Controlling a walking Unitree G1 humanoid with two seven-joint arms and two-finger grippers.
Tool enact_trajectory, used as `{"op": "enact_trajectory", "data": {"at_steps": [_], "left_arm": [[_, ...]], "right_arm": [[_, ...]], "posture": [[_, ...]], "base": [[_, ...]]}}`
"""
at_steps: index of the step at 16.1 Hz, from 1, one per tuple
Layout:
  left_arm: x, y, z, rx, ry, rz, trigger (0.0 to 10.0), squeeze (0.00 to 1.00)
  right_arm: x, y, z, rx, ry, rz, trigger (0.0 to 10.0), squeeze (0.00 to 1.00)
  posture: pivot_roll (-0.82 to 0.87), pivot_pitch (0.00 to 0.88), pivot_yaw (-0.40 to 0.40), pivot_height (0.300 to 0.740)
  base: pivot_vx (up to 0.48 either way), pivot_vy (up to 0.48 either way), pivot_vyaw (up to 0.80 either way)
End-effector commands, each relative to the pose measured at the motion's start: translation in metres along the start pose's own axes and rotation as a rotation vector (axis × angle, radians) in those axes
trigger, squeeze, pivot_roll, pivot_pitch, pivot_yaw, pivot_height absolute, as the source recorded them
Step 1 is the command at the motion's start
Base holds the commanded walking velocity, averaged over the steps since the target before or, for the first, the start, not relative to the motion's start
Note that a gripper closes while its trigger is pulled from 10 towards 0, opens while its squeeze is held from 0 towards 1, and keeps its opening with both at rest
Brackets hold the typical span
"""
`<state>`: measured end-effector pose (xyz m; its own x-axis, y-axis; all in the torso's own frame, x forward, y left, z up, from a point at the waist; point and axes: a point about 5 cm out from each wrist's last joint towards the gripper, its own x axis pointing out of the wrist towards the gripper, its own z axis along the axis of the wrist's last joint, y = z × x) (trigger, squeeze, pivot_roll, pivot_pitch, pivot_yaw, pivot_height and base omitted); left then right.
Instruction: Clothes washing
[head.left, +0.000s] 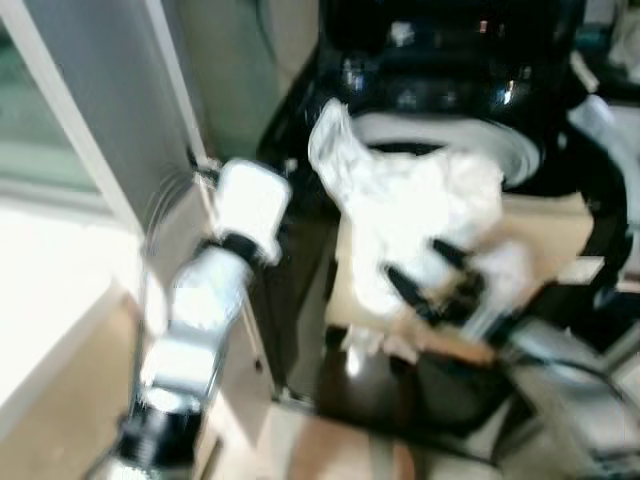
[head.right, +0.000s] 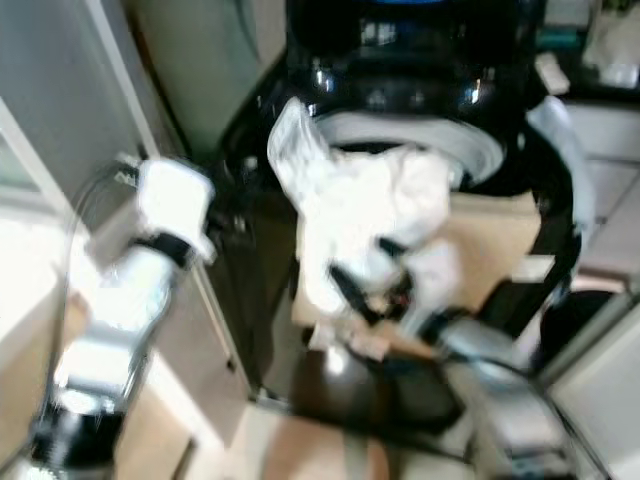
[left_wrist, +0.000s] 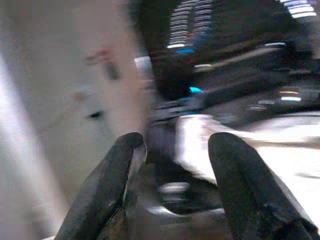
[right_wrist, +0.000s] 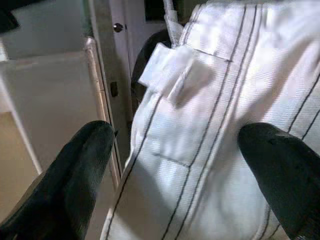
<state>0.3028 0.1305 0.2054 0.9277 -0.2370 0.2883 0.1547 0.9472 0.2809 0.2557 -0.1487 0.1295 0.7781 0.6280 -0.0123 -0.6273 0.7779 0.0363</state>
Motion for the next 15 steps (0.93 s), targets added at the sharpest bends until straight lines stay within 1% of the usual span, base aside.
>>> {"op": "enact_trajectory", "data": {"at_steps": [1, 2, 3, 4, 5, 6, 7, 8, 9, 10, 11, 12, 13, 14, 15], "left_arm": [[0.002, 0.037, 0.011, 0.030, -0.033, 0.169, 10.0, 0.00], [0.002, 0.043, 0.017, 0.026, -0.054, 0.185, 10.0, 0.00], [0.002, 0.044, 0.022, 0.014, -0.074, 0.185, 10.0, 0.00], [0.000, 0.039, 0.028, -0.023, -0.087, 0.154, 10.0, 0.00], [-0.001, 0.033, 0.030, -0.048, -0.087, 0.124, 10.0, 0.00], [-0.001, 0.031, 0.030, -0.050, -0.087, 0.118, 10.0, 0.00], [-0.001, 0.030, 0.030, -0.045, -0.089, 0.118, 10.0, 0.00], [-0.001, 0.028, 0.029, -0.045, -0.086, 0.116, 10.0, 0.00], [0.000, 0.027, 0.028, -0.049, -0.085, 0.110, 10.0, 0.00], [0.000, 0.024, 0.029, -0.065, -0.087, 0.093, 10.0, 0.00], [0.000, 0.021, 0.029, -0.076, -0.086, 0.075, 10.0, 0.00], [-0.002, 0.013, 0.029, -0.103, -0.081, 0.031, 10.0, 0.00], [-0.003, 0.004, 0.027, -0.119, -0.068, -0.010, 10.0, 0.00], [-0.004, 0.002, 0.027, -0.122, -0.064, -0.019, 10.0, 0.00], [-0.004, -0.001, 0.026, -0.131, -0.058, -0.031, 10.0, 0.00]], "right_arm": [[0.014, 0.000, -0.006, 0.004, 0.010, -0.002, 10.0, 0.00], [0.017, 0.000, -0.006, 0.008, 0.005, -0.007, 10.0, 0.00], [0.018, 0.001, -0.006, 0.008, 0.004, -0.001, 10.0, 0.00], [0.021, 0.000, -0.009, 0.004, 0.008, 0.003, 10.0, 0.00], [0.026, -0.005, -0.013, -0.004, 0.015, -0.035, 10.0, 0.00], [0.029, -0.008, -0.015, -0.011, 0.016, -0.064, 10.0, 0.00], [0.034, -0.014, -0.017, -0.038, 0.015, -0.106, 10.0, 0.00], [0.050, -0.030, -0.011, -0.139, -0.004, -0.213, 10.0, 0.00], [0.057, -0.036, -0.005, -0.187, -0.018, -0.246, 10.0, 0.00], [0.066, -0.044, 0.006, -0.281, -0.039, -0.274, 10.0, 0.00], [0.069, -0.047, 0.011, -0.309, -0.047, -0.290, 10.0, 0.00], [0.074, -0.055, 0.022, -0.372, -0.061, -0.325, 10.0, 0.00], [0.080, -0.067, 0.034, -0.435, -0.067, -0.380, 10.0, 0.00], [0.082, -0.072, 0.037, -0.457, -0.071, -0.401, 10.0, 0.00], [0.087, -0.081, 0.049, -0.516, -0.080, -0.437, 10.0, 0.00]], "posture": [[-0.09, 0.000, 0.005, 0.740], [-0.09, 0.000, 0.005, 0.740], [-0.08, 0.000, -0.004, 0.740], [-0.06, 0.000, -0.017, 0.740], [-0.05, 0.000, -0.021, 0.740], [-0.05, 0.000, -0.021, 0.740], [-0.05, 0.000, -0.024, 0.740], [-0.04, 0.000, -0.022, 0.740], [-0.04, 0.000, -0.022, 0.740], [-0.03, 0.000, -0.026, 0.740], [-0.03, 0.000, -0.028, 0.740], [-0.03, 0.000, -0.031, 0.740], [-0.02, 0.000, -0.038, 0.740], [-0.02, 0.000, -0.038, 0.740], [-0.03, 0.000, -0.041, 0.740]], "base": [[0.000, 0.000, 0.00], [0.000, 0.000, 0.00], [0.000, 0.000, 0.00], [0.000, 0.000, 0.00], [0.000, 0.000, 0.00], [0.000, 0.000, 0.00], [0.000, 0.000, 0.00], [0.000, 0.000, 0.00], [0.000, 0.000, 0.00], [0.000, 0.000, 0.00], [0.000, 0.000, 0.00], [0.000, 0.000, 0.00], [0.000, 0.000, 0.00], [0.000, 0.000, 0.00], [0.000, 0.000, 0.00]]}}
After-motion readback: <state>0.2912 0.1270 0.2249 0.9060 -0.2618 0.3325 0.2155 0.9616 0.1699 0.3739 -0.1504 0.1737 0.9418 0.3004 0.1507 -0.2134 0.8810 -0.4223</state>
